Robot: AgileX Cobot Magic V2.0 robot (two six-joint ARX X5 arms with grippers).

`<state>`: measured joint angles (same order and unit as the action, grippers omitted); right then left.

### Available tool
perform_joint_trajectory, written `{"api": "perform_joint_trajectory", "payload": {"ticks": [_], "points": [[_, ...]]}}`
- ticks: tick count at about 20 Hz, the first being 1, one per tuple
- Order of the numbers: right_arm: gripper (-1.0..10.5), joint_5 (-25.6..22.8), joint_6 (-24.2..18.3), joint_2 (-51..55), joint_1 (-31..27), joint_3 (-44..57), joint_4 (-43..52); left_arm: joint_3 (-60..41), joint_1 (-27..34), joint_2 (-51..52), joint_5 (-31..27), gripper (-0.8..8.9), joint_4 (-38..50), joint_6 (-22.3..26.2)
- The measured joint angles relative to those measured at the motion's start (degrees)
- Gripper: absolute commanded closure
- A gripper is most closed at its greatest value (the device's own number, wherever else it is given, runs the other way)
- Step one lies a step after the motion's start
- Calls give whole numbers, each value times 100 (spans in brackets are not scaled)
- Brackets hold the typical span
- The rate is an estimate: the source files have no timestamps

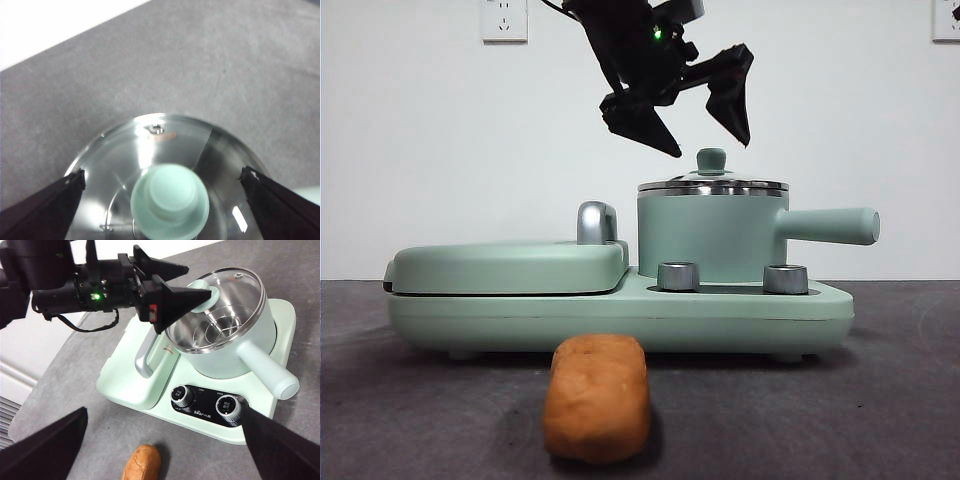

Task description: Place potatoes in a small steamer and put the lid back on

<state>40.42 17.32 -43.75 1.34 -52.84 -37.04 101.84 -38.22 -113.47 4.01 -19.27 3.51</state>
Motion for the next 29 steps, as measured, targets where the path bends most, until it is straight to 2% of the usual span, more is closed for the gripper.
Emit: {"api": "perform_joint_trajectory", "payload": {"ticks": [3,6,14,18,24,29], "points": [[459,0,-7,0,0,0,0,0,-11,-103,-4,328,-127,15],[459,0,-50,0,0,0,0,0,-70,-153,-7,454,-94,63],[459,-9,-61,0,0,0,0,0,-107,-153,-13,618,-81,197],[459,-20,-61,-2,0,0,0,0,-92,-153,-76,757,-74,282],[459,-39,-61,-2,0,0,0,57,-92,-168,-79,759,-79,315],[459,-535,-63,-20,243,-68,-177,610,-96,-192,-59,759,-472,315]]}}
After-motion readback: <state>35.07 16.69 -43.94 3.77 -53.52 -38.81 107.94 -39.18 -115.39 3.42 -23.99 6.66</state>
